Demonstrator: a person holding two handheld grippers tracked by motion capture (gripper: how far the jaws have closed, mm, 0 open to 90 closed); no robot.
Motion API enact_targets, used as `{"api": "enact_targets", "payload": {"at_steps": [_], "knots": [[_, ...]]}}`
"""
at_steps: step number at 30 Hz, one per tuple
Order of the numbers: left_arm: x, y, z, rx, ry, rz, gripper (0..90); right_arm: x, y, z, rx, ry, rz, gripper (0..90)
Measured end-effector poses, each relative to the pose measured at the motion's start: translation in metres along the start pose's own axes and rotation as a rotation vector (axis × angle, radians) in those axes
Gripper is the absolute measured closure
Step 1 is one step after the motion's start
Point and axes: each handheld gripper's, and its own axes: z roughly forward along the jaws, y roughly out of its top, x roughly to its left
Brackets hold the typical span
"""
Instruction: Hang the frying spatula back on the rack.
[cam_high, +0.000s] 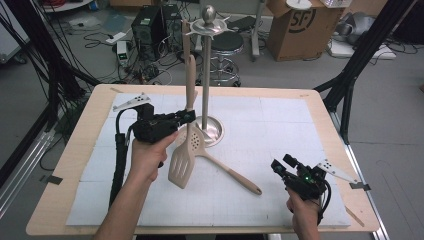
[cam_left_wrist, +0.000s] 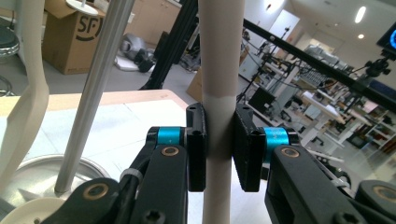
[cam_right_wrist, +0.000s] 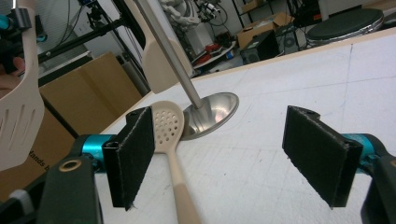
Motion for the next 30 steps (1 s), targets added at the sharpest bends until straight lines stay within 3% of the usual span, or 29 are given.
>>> {"api": "enact_targets", "payload": {"at_steps": [12,15,23,30], "knots": [[-0.004,0.036,-0.012,-0.030,0.009,0.045,77.2,-0.001,0.001,-0.002,-0.007,-0.002,0.001,24.6],[0.002,0.042,-0.016,-0.038,0.014,0.029,77.2,-0.002,0.001,-0.003,-0.009,-0.003,0.003,24.6],[0.014,0.052,-0.014,-0.023,-0.005,0.003,77.2,-0.002,0.001,-0.003,-0.009,-0.007,0.002,24.6],[0.018,0.053,-0.008,-0.015,-0.019,0.015,77.2,-0.002,0.001,-0.004,-0.011,-0.012,0.010,24.6]]}}
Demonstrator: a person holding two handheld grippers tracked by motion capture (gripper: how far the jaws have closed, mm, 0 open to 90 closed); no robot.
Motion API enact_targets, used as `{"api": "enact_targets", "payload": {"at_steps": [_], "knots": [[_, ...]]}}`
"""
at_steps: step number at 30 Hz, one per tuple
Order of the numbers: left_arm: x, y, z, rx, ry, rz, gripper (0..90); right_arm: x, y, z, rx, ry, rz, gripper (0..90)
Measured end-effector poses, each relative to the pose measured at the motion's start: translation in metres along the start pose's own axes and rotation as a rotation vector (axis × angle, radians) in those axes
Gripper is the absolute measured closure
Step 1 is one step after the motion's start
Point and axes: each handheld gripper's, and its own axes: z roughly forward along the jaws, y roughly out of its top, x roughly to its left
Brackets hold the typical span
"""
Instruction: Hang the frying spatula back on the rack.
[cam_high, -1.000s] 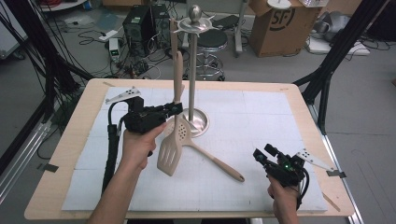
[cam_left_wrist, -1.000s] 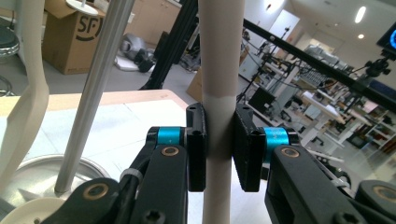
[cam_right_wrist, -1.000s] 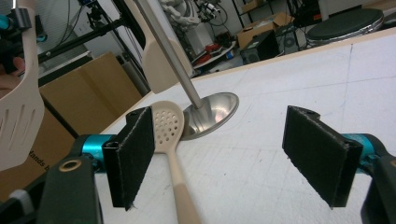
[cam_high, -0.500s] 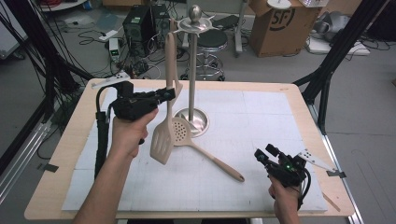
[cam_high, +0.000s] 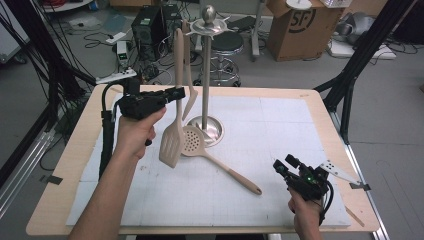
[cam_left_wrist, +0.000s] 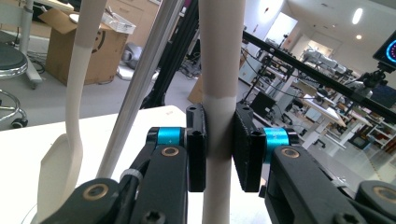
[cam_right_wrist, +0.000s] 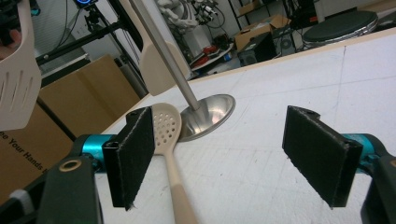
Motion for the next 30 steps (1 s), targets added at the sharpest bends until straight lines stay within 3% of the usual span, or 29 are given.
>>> {"api": "enact_targets", "payload": {"at_steps": [5,14,21,25,27,30], "knots": [[0.000,0.002,0.004,0.008,-0.010,0.003,77.2,-0.001,0.000,0.001,-0.004,0.000,-0.008,24.6],[0.006,0.005,0.009,0.023,-0.033,-0.027,77.2,-0.001,0.001,-0.001,-0.008,-0.004,-0.002,24.7],[0.009,0.003,0.014,0.050,-0.030,-0.023,77.1,-0.001,0.001,-0.002,-0.008,-0.004,-0.002,24.7],[0.009,0.002,0.015,0.049,-0.028,-0.024,77.0,-0.001,0.001,-0.002,-0.007,-0.003,0.000,24.8],[0.010,-0.001,0.016,0.050,-0.039,-0.038,76.7,-0.001,0.000,-0.002,-0.008,-0.004,0.000,24.8],[0.015,-0.007,0.017,0.029,-0.020,-0.058,74.6,0.000,0.001,-0.002,-0.009,-0.001,0.000,24.8]]}}
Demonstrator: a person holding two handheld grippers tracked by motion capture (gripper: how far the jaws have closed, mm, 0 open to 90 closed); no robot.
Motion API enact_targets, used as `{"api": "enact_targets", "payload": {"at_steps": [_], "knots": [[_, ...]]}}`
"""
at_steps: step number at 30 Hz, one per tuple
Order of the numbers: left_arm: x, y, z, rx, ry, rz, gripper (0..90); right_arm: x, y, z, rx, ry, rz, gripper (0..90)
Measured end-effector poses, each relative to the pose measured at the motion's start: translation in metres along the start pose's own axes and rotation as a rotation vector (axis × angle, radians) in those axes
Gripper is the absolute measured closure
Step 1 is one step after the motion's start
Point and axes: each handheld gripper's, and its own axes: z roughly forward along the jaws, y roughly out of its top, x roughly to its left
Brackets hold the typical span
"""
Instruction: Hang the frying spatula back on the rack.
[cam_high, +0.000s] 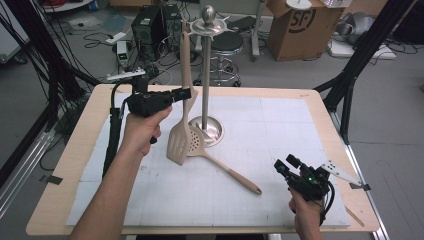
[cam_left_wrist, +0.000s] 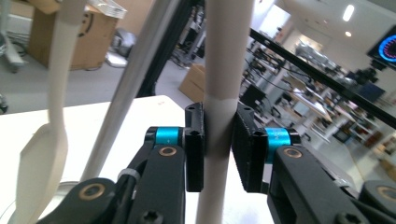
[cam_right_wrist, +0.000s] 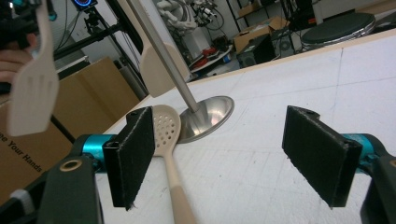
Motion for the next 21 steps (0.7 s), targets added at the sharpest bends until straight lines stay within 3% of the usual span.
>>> {"api": "enact_targets", "payload": {"at_steps": [1,7,13,18,21], "knots": [[0.002,-0.002,0.000,-0.011,0.003,-0.018,73.6,0.001,0.000,0.000,0.000,-0.001,0.002,24.8],[0.007,-0.006,0.001,-0.012,0.029,-0.027,57.3,-0.001,0.000,0.000,-0.001,0.000,-0.002,24.8],[0.010,-0.012,-0.005,-0.045,0.083,0.001,42.7,0.001,0.000,0.001,0.000,0.003,-0.003,24.8],[0.011,-0.019,-0.014,-0.095,0.052,0.024,37.4,0.002,-0.001,0.002,0.004,0.003,-0.003,24.8],[0.011,-0.022,-0.017,-0.090,0.057,0.029,35.7,0.002,-0.001,0.004,0.007,0.007,-0.007,24.8]]}}
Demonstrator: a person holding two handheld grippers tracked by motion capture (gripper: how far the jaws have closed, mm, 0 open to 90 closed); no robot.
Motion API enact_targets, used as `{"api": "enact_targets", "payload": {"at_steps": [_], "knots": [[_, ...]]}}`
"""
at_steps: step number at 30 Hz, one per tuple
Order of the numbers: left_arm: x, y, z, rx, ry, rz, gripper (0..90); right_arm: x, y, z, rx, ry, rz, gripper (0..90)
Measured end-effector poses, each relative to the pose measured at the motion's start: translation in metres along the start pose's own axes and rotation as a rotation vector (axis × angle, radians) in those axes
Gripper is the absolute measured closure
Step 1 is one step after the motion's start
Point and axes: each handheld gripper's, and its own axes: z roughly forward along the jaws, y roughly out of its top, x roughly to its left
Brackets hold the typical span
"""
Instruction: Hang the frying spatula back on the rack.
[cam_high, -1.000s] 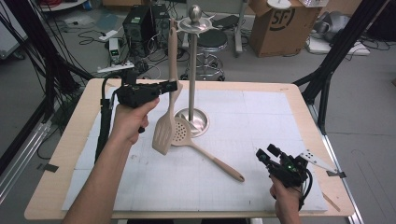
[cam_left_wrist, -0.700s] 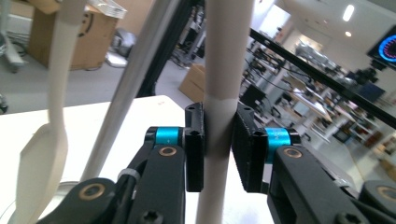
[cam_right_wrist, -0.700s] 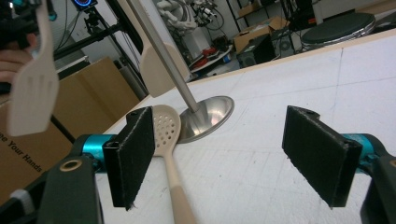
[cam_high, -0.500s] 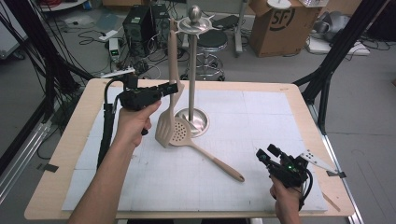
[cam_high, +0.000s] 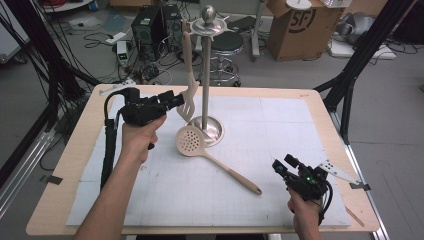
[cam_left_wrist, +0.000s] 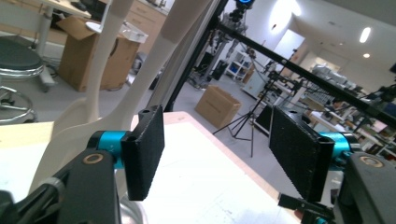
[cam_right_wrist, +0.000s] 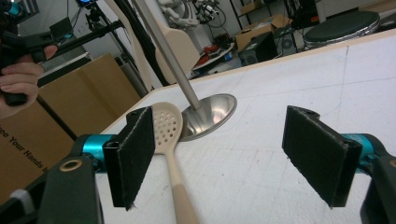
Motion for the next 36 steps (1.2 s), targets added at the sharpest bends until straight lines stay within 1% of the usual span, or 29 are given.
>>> {"api": "enact_targets", "payload": {"at_steps": [2,6,10,12,13,16,19,21,22,23,24,25,27,29,31,34,36], "knots": [[-0.001,-0.002,-0.001,0.005,0.001,0.012,34.5,0.000,0.000,0.000,0.002,0.000,0.002,24.8],[-0.004,-0.009,-0.008,-0.012,-0.020,0.022,30.0,0.000,0.001,0.002,0.002,-0.001,-0.003,24.8],[-0.005,-0.018,-0.015,-0.005,-0.009,0.030,30.3,0.000,0.002,0.004,0.002,0.004,0.013,24.8],[-0.004,-0.023,-0.019,-0.010,-0.021,0.025,30.4,0.000,0.004,0.006,-0.002,0.005,0.016,24.8],[-0.004,-0.026,-0.021,-0.017,-0.035,0.020,30.6,0.001,0.005,0.006,-0.002,0.006,0.023,24.9],[-0.005,-0.038,-0.025,-0.031,-0.048,0.030,30.9,0.001,0.009,0.007,-0.017,0.010,0.020,24.8],[-0.003,-0.047,-0.031,-0.042,-0.047,0.031,30.9,0.001,0.013,0.008,-0.020,0.009,0.022,24.8],[-0.001,-0.052,-0.036,-0.046,-0.045,0.021,30.8,0.001,0.016,0.009,-0.026,0.009,0.026,24.8],[0.001,-0.054,-0.038,-0.044,-0.054,0.013,30.5,0.001,0.017,0.010,-0.028,0.011,0.022,24.8],[0.003,-0.057,-0.039,-0.040,-0.067,-0.006,30.1,0.002,0.019,0.011,-0.030,0.014,0.026,24.8],[0.005,-0.059,-0.041,-0.034,-0.064,-0.011,29.6,0.003,0.020,0.012,-0.033,0.013,0.022,24.8],[0.006,-0.061,-0.043,-0.034,-0.055,-0.002,29.3,0.004,0.021,0.013,-0.036,0.017,0.017,25.1],[0.008,-0.066,-0.046,-0.042,-0.049,-0.012,29.4,0.007,0.024,0.015,-0.031,0.020,0.017,25.2],[0.010,-0.070,-0.049,-0.038,-0.033,0.002,29.4,0.010,0.027,0.018,-0.043,0.027,0.020,25.2],[0.011,-0.075,-0.052,-0.048,-0.030,0.002,29.4,0.013,0.029,0.021,-0.050,0.032,0.015,25.2],[0.010,-0.084,-0.058,-0.066,-0.010,0.021,29.9,0.019,0.033,0.027,-0.036,0.043,0.002,25.2],[0.012,-0.090,-0.063,-0.070,0.006,0.023,29.9,0.023,0.036,0.030,-0.037,0.050,-0.008,25.2]]}}
